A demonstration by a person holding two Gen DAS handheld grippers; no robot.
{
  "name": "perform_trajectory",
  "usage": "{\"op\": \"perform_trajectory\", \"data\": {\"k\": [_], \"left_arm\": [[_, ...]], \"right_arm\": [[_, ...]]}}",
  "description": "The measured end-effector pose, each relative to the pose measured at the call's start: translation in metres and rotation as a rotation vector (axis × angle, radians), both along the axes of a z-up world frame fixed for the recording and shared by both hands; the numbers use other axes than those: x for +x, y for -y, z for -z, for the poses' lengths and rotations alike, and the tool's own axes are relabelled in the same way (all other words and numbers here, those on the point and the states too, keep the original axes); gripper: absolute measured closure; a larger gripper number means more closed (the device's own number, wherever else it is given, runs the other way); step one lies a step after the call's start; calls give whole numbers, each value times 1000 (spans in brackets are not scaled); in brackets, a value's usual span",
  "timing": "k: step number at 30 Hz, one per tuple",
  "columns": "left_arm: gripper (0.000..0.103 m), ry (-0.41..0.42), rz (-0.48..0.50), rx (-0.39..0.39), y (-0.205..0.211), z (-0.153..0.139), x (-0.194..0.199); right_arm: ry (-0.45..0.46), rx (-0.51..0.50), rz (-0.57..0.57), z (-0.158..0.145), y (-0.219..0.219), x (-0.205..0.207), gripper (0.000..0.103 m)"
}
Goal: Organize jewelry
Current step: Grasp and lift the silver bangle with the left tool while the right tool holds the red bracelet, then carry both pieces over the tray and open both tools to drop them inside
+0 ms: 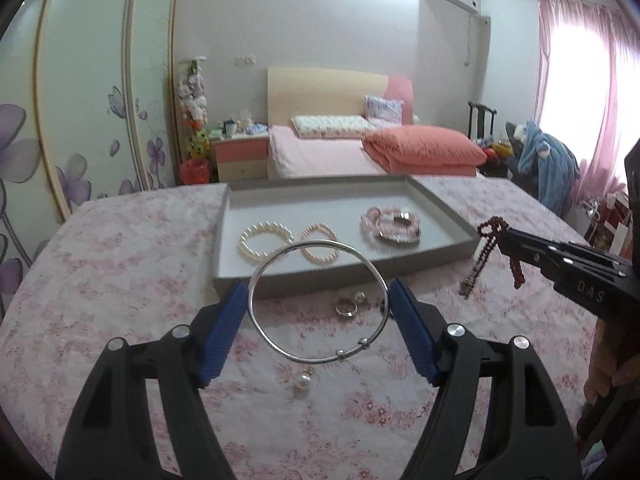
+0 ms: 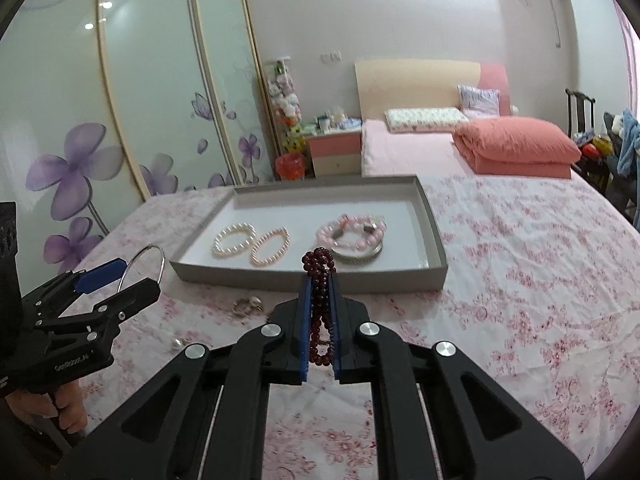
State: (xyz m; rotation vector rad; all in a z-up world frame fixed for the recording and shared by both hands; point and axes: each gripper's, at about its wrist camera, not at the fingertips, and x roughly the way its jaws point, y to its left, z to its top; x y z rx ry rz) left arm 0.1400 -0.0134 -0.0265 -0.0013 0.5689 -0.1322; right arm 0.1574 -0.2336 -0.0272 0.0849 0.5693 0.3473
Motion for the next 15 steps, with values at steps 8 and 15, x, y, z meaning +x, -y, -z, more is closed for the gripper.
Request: {"op": "perform_trajectory", "data": {"k": [8, 15], "left_arm": [[32, 101, -65, -8, -8, -26, -11], [32, 160, -95, 6, -6, -40, -14]], "right_arm": [[142, -11, 10, -28, -9, -16, 94], [268, -46, 39, -43, -17, -22, 94]]}}
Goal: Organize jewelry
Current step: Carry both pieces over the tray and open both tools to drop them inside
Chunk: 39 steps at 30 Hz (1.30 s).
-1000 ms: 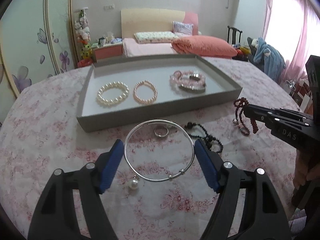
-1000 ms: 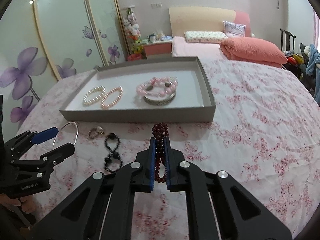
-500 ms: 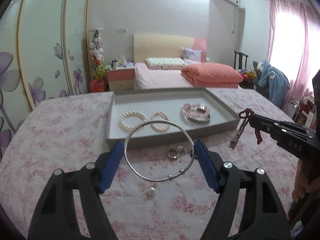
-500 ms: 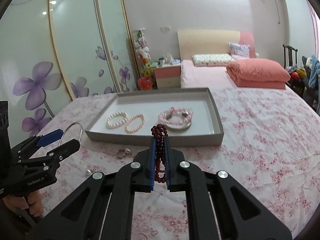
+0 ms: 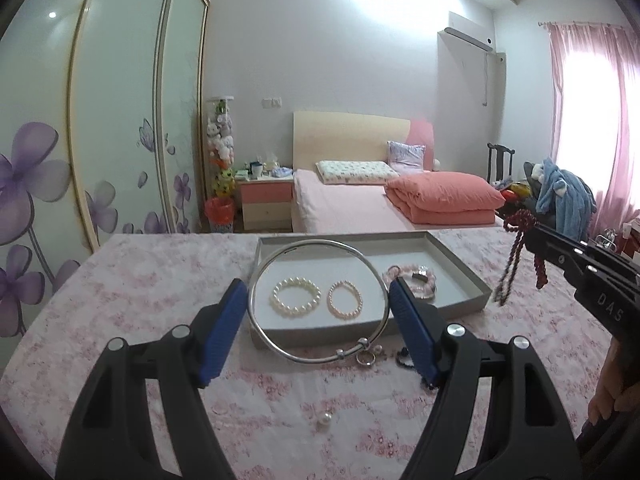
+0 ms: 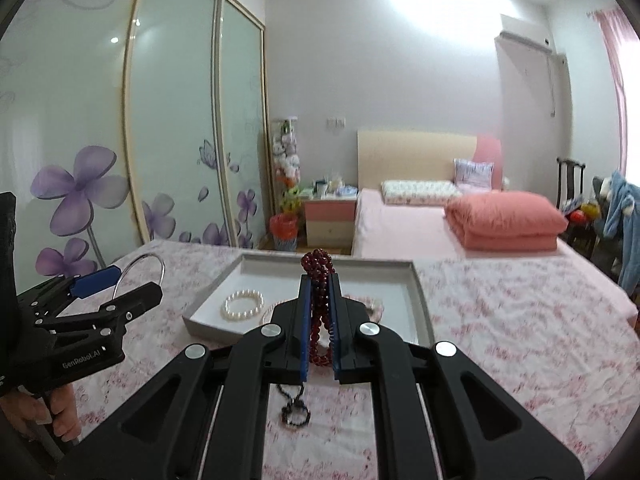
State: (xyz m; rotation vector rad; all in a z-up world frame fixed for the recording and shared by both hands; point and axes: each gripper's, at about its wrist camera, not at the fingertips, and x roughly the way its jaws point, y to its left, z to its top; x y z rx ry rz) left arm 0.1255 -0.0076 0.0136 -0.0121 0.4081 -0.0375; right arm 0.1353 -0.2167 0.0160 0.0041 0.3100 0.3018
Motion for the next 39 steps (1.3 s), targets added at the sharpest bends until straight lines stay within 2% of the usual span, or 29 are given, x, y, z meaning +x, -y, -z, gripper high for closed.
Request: {"op": "perform_trajectory", "data": {"k": [11, 22, 27, 33, 39], "left_arm": [[32, 36, -37, 22, 2, -5, 8], [32, 44, -51, 30, 3, -8, 35], [32, 24, -51, 20, 1, -5, 58], [32, -44, -62, 10, -1, 8, 96], [32, -110, -59, -3, -3, 23, 131]], "right_arm": [[80, 12, 39, -10, -2, 7, 94], [103, 12, 60, -12, -4, 28, 94], [88, 21, 69, -7, -6, 43, 94], [48, 31, 73, 3, -10, 74, 94], [-28, 43, 61, 17, -11, 106, 94]]}}
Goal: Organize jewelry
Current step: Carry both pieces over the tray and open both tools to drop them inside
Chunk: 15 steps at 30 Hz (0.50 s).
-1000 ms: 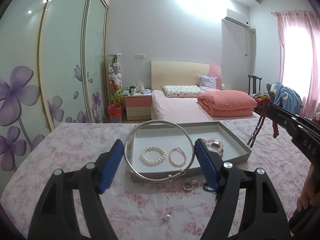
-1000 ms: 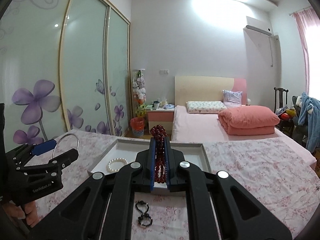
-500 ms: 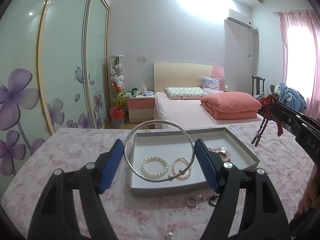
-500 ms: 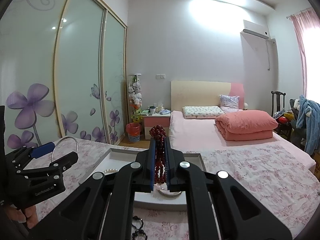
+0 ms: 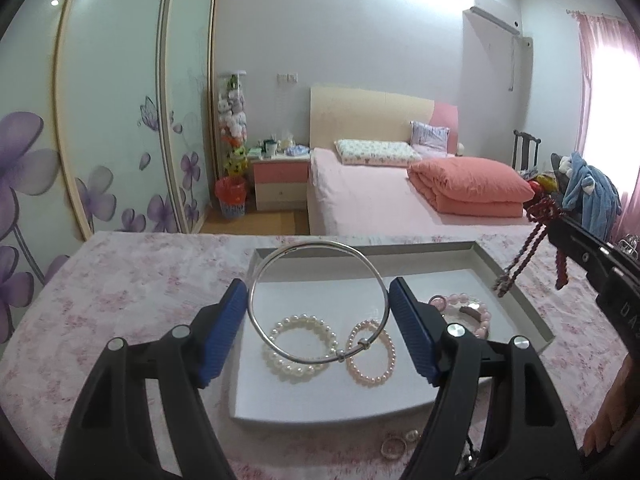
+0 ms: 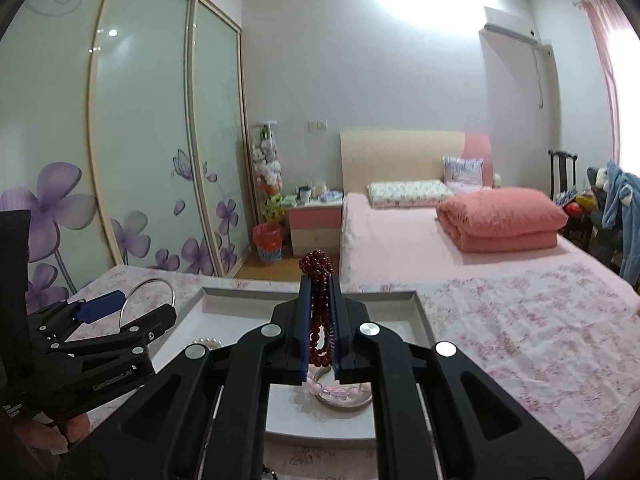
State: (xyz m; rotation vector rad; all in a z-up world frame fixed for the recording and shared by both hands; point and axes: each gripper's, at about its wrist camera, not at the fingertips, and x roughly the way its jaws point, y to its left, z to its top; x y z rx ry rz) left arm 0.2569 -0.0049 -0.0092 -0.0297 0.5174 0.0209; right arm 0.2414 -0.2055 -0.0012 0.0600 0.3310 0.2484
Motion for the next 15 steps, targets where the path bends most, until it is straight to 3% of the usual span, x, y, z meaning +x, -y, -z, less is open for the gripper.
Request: {"op": "perform_trajectory", "data": {"k": [12, 14, 15], "left_arm": [[32, -106, 31, -2, 5, 36, 45], [31, -130, 36, -13, 4, 42, 50], [31, -138, 36, -19, 4, 44, 52]], "right_arm": [[-178, 38, -20, 38, 0, 42, 94], [-206, 46, -26, 42, -1, 47, 93], [-219, 52, -29, 44, -1, 48, 87]]}}
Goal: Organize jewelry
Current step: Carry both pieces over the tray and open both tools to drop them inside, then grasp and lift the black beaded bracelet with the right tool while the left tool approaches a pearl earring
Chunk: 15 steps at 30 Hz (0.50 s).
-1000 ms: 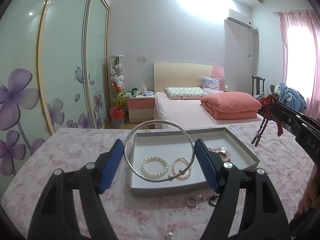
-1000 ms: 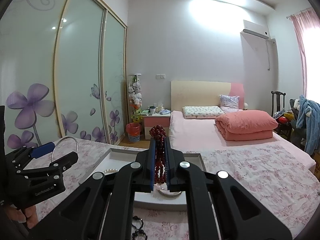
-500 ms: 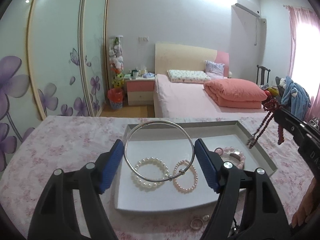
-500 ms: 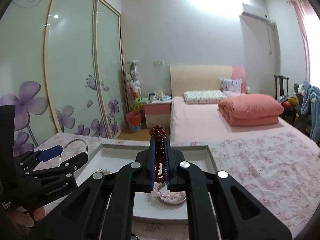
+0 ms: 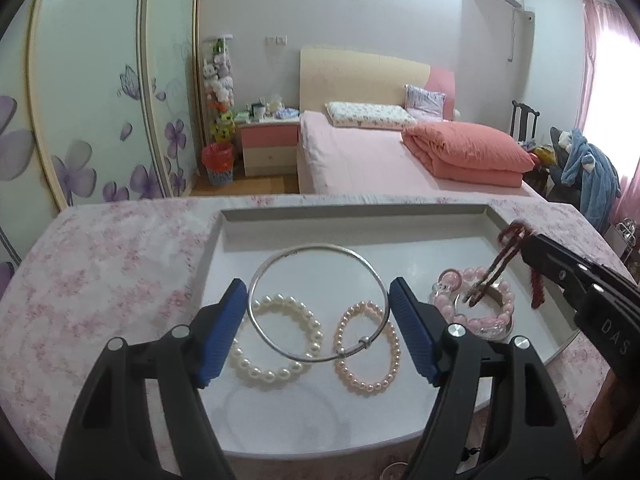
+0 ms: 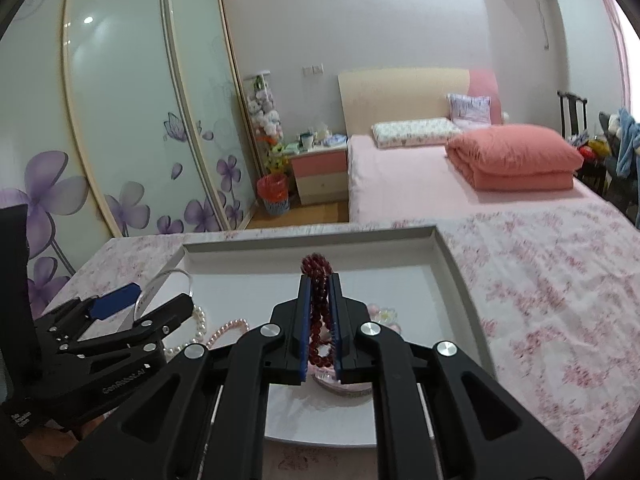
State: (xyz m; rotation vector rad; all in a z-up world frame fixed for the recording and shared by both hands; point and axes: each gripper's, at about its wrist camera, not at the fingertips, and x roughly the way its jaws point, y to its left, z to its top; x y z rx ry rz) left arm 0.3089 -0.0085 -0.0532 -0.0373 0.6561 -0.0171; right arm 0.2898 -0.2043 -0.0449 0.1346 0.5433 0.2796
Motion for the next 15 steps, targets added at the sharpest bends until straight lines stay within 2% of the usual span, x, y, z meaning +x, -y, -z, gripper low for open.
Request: {"op": "perform_trajectory", "data": {"k": [1, 3, 9, 15], "left_arm": [[31, -10, -3, -10, -2, 2, 2], [31, -20, -9, -25, -6, 5, 4], [31, -19, -46, -87, -26, 0, 1], [31, -8, -85, -96, -42, -10, -21]], "right_arm": [[-8, 4, 0, 1, 0, 1, 72], [-5, 14, 12, 2, 2, 1, 51], [-2, 26, 30, -1, 11, -4, 51], [-16, 19, 19, -2, 15, -18, 51]]}}
